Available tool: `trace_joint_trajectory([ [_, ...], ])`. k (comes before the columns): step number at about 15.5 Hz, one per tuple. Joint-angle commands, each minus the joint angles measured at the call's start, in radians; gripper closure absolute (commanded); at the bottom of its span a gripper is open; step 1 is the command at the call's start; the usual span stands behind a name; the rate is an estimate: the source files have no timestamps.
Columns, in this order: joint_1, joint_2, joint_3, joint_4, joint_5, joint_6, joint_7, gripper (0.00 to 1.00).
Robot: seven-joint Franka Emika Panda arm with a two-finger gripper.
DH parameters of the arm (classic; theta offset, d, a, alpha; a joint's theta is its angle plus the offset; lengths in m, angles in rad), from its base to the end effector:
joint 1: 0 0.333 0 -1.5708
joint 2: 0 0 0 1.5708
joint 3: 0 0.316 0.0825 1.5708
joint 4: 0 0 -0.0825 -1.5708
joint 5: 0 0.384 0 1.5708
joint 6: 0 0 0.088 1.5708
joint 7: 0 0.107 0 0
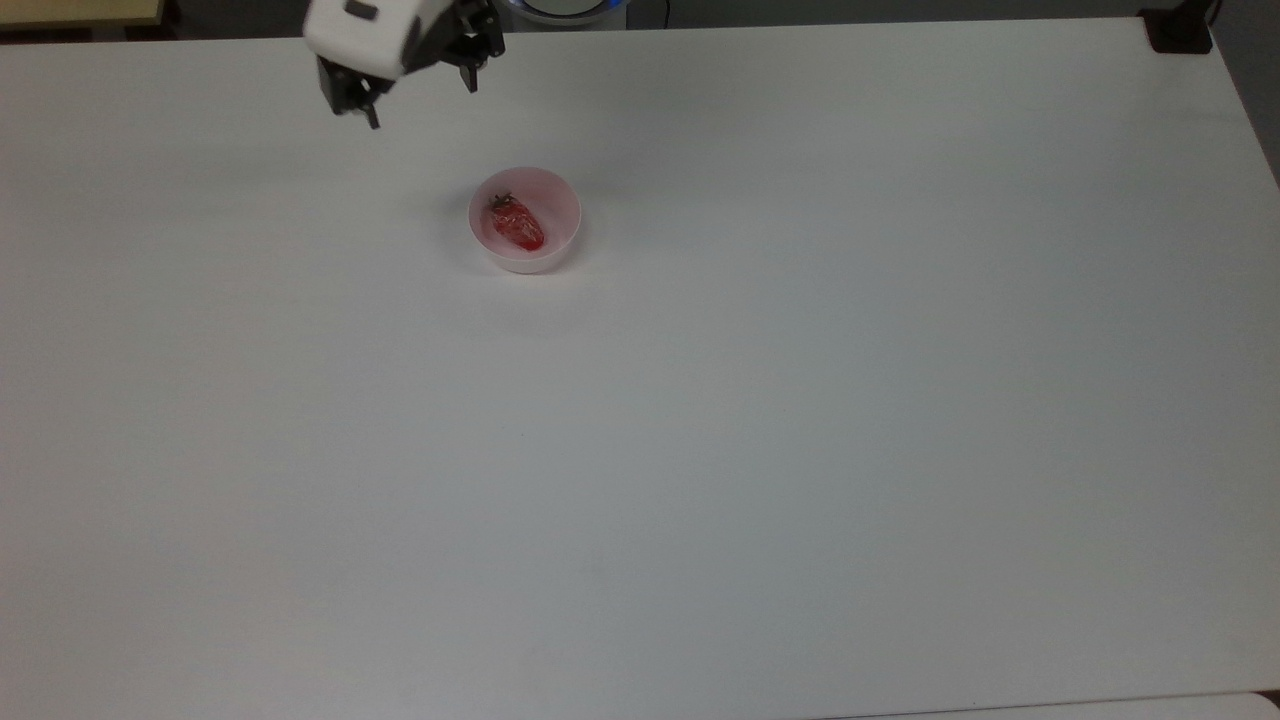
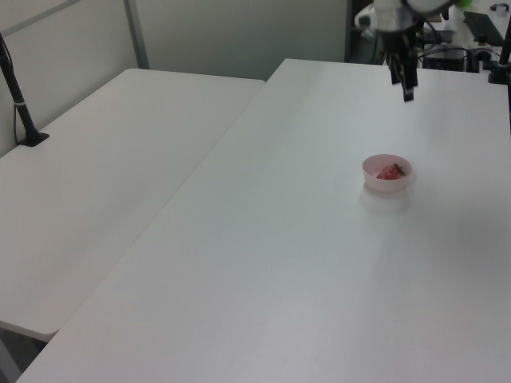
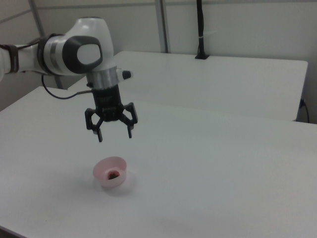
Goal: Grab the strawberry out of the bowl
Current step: 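Move the gripper over the pink bowl and lower it onto the strawberry, then close the gripper on the red strawberry inside the bowl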
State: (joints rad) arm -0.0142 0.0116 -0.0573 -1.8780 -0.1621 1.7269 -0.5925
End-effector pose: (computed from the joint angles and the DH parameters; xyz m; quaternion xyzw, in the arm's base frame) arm 0.5441 -0.0538 0.4873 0.9550 0.2742 -0.1023 0.0483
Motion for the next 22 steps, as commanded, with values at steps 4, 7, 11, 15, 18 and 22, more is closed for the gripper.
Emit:
trace_joint_trajectory([
  [4,0.016,0.088,0.076,-0.102,-0.03,0.091,-0.07,0.29],
  [7,0.056,0.162,0.086,-0.098,-0.034,0.152,0.014,0.29],
  [11,0.072,0.208,0.102,-0.098,-0.057,0.181,0.08,0.29],
  [15,0.053,0.248,0.102,-0.096,-0.073,0.236,0.082,0.31],
  [18,0.04,0.267,0.102,-0.098,-0.091,0.261,0.086,0.33],
  [22,0.045,0.263,0.102,-0.096,-0.089,0.247,0.097,0.54],
])
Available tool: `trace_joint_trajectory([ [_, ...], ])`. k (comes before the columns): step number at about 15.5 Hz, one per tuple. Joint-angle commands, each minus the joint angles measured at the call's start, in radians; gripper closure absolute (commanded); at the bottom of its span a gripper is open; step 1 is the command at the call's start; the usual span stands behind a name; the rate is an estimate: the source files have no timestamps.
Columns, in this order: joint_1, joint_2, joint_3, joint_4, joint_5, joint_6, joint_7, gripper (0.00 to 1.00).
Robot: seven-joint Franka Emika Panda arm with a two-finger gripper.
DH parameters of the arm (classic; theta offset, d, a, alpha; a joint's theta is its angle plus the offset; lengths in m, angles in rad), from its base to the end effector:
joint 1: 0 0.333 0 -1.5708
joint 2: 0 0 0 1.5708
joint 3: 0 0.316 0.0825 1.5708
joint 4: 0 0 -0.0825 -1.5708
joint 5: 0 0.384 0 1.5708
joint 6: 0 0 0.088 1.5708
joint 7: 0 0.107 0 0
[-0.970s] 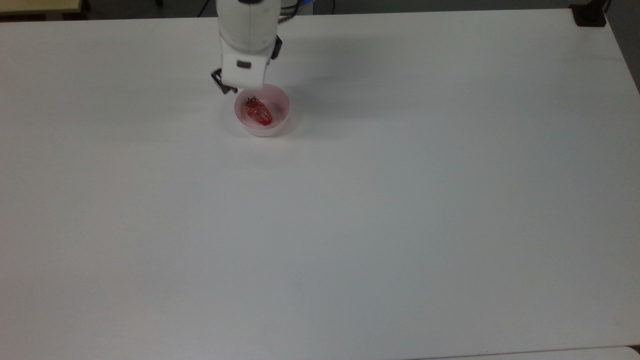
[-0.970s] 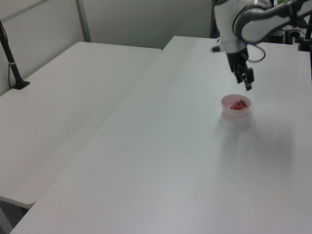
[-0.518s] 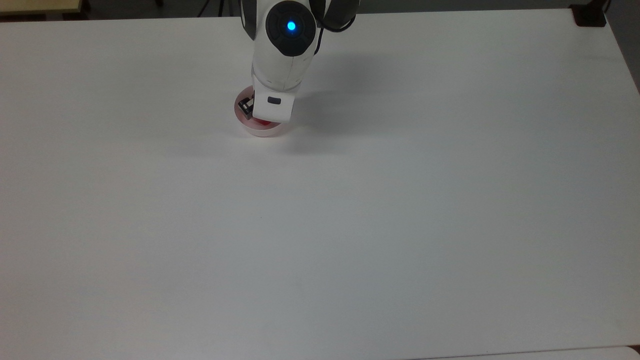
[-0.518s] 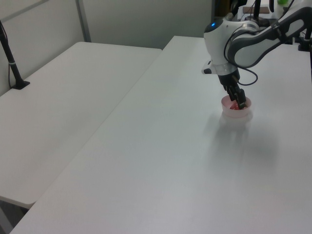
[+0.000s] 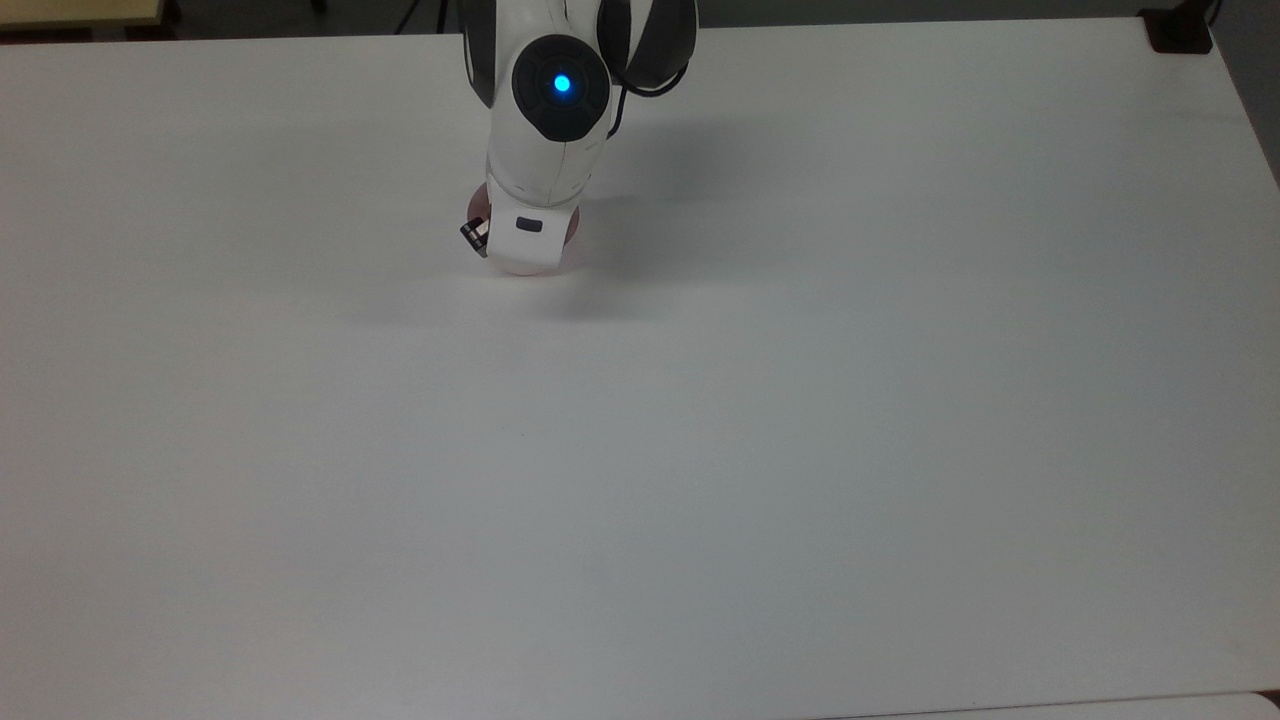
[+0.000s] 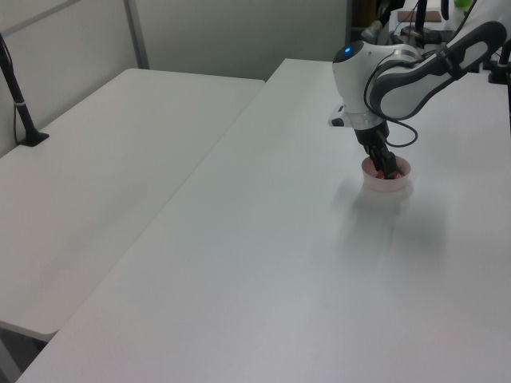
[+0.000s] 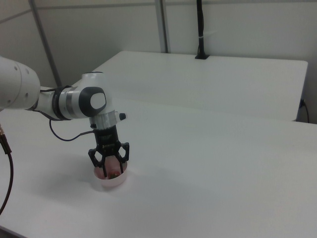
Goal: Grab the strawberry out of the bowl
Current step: 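Close the gripper on the red strawberry inside the bowl, then lift the strawberry out of the bowl and carry it beside the bowl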
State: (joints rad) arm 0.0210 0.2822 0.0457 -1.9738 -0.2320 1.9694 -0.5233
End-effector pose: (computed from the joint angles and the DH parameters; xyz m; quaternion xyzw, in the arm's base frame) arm 0.5718 0.0226 0.3082 0.9239 0.3431 -0.1587 0.0584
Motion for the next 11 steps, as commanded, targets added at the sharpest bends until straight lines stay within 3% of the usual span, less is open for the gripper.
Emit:
trace_joint_trajectory([
  [1,0.01,-0.011,-0.001,0.0,-0.02,-0.003,0.031,0.59],
  [4,0.013,-0.03,0.003,0.004,-0.015,-0.043,0.048,0.64],
  [11,-0.009,-0.089,0.006,0.073,-0.004,-0.125,0.033,0.65],
])
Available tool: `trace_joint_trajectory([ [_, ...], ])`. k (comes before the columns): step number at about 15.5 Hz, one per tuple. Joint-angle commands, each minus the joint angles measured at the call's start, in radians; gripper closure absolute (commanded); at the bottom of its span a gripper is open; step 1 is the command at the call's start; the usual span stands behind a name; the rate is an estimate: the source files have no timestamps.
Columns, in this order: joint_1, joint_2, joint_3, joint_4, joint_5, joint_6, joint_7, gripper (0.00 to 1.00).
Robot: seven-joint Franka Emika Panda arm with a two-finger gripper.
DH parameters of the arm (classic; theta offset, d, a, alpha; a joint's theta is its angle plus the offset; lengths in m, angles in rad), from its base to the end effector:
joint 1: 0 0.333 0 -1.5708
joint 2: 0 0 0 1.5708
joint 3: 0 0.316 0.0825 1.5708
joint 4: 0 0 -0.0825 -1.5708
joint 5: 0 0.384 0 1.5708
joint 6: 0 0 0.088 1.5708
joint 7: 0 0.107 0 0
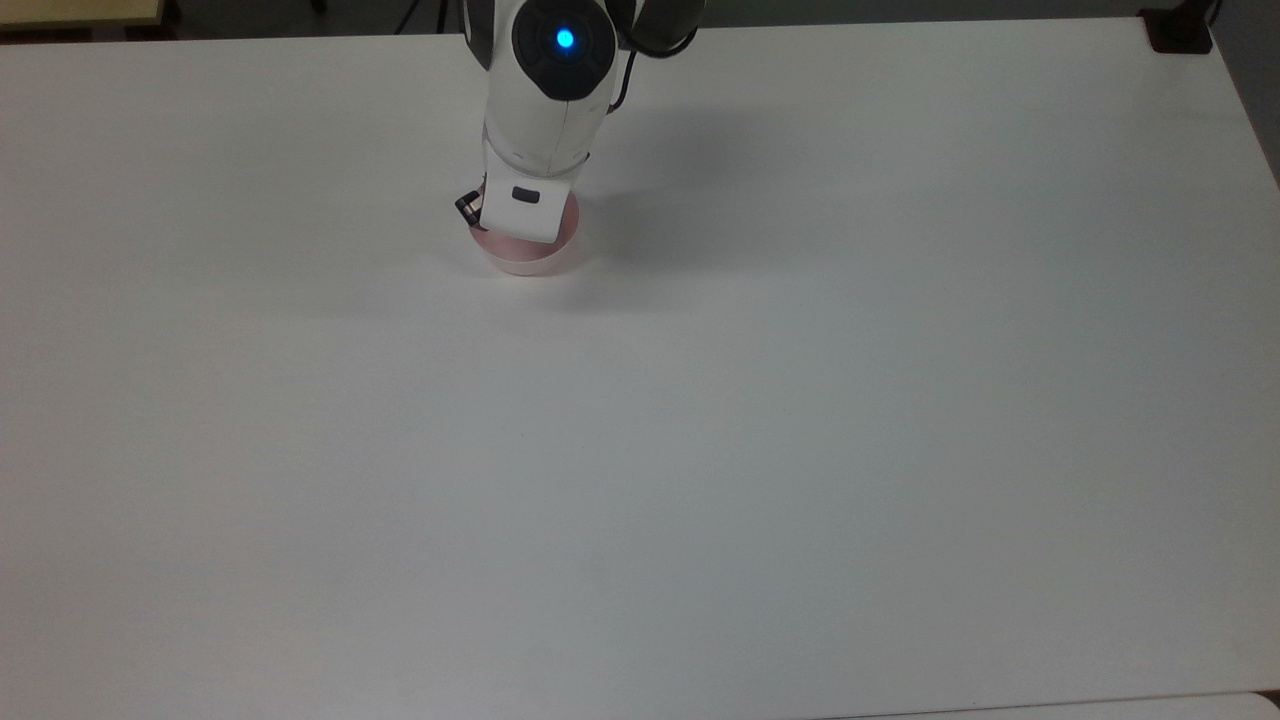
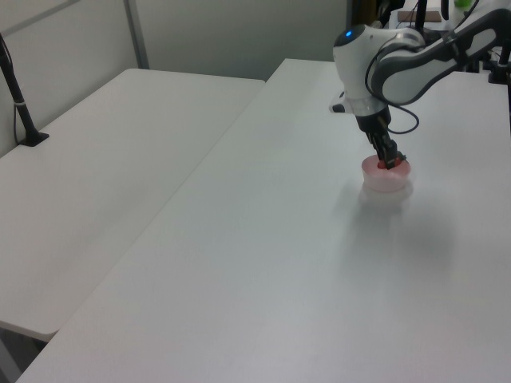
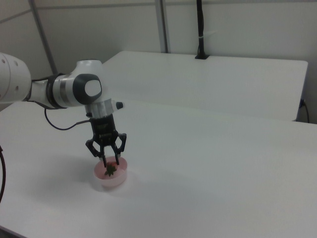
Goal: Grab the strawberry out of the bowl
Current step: 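Lift the strawberry out of the bowl and carry it beside the bowl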
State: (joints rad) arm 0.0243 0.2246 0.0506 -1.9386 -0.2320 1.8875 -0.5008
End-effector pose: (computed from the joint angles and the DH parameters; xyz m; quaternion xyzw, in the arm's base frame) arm 0.5718 0.0248 0.3514 0.9295 0.3283 -0.1538 0.0674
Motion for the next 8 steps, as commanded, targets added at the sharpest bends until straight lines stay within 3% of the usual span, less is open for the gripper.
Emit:
trace_joint_trajectory([
  [1,-0.039,-0.028,0.002,0.074,-0.004,-0.044,0.008,0.65],
  [4,-0.105,0.05,-0.012,0.217,0.002,-0.038,0.017,0.65],
  [6,-0.142,0.094,-0.017,0.253,0.022,-0.031,0.027,0.65],
  [8,-0.159,0.136,-0.052,0.302,0.057,-0.022,0.047,0.65],
])
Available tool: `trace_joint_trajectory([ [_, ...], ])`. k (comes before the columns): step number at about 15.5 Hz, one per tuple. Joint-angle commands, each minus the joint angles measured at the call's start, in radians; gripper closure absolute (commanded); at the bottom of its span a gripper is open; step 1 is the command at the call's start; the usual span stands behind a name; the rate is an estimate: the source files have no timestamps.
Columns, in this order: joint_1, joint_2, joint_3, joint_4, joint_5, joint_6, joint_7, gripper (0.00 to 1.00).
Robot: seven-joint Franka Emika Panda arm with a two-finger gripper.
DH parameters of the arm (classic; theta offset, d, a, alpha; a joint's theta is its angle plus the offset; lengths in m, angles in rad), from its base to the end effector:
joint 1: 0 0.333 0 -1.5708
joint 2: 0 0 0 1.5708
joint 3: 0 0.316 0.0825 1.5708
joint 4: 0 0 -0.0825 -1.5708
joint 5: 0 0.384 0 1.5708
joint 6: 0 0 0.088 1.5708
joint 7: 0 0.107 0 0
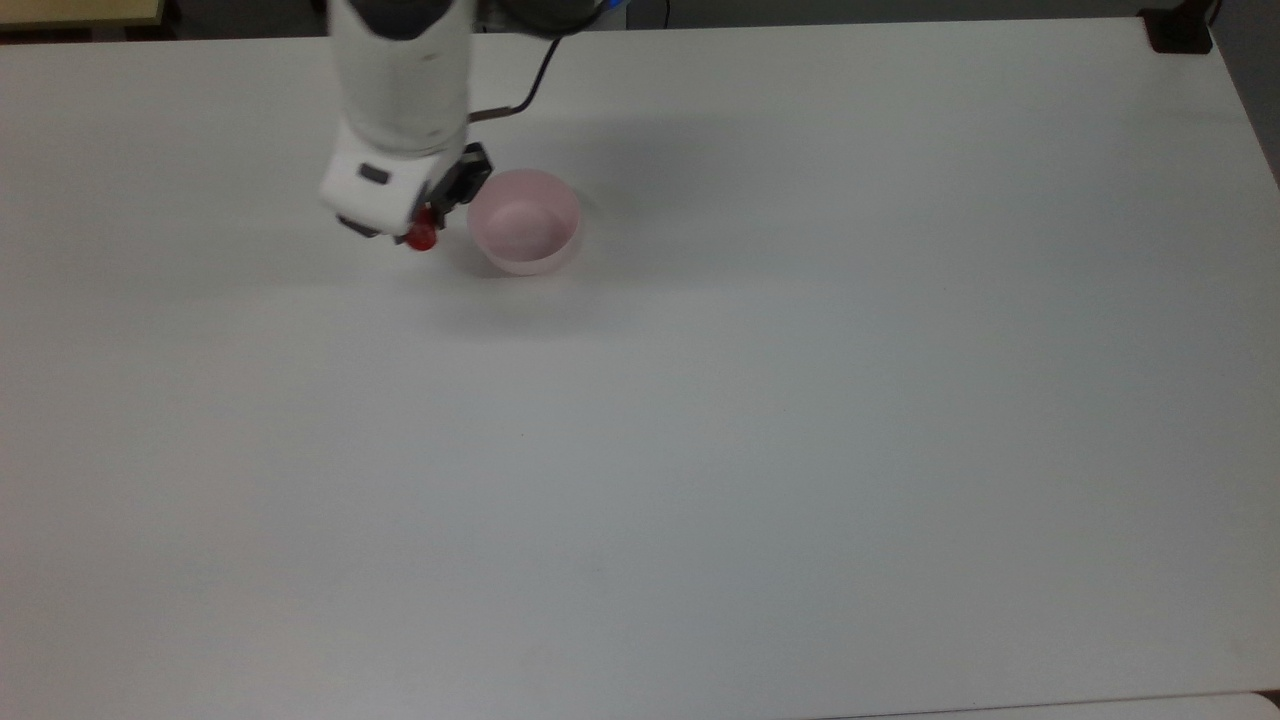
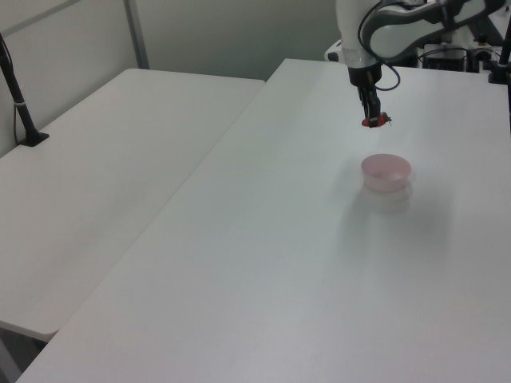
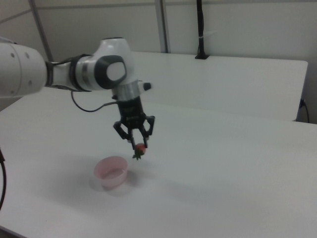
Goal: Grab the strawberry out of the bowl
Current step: 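Lift the strawberry out of the bowl and carry it beside the bowl, then lower the strawberry to the table and open the gripper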
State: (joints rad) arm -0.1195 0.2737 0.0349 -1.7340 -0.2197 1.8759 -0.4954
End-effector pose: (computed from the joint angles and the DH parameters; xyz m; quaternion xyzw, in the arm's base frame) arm 0.6178 -0.0705 0.4112 0.9634 0.2410 -0.0904 0.0747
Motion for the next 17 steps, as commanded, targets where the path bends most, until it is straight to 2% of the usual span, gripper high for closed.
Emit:
trace_joint_trajectory([
  [1,-0.02,0.104,-0.058,0.102,0.069,0.006,0.067,0.65],
  [3,-0.028,0.136,-0.085,0.1,0.098,0.046,0.119,0.65],
  [5,-0.041,0.183,-0.087,0.1,0.146,0.11,0.184,0.65],
  [8,-0.04,0.211,-0.087,0.1,0.143,0.157,0.242,0.61],
  [10,-0.042,0.207,-0.087,0.1,0.142,0.154,0.242,0.16],
  [11,-0.042,0.197,-0.089,0.102,0.143,0.146,0.247,0.0],
  [13,-0.04,0.142,-0.086,0.102,0.143,0.12,0.25,0.0],
  [17,-0.031,-0.016,-0.072,0.102,0.154,-0.001,0.357,0.0],
])
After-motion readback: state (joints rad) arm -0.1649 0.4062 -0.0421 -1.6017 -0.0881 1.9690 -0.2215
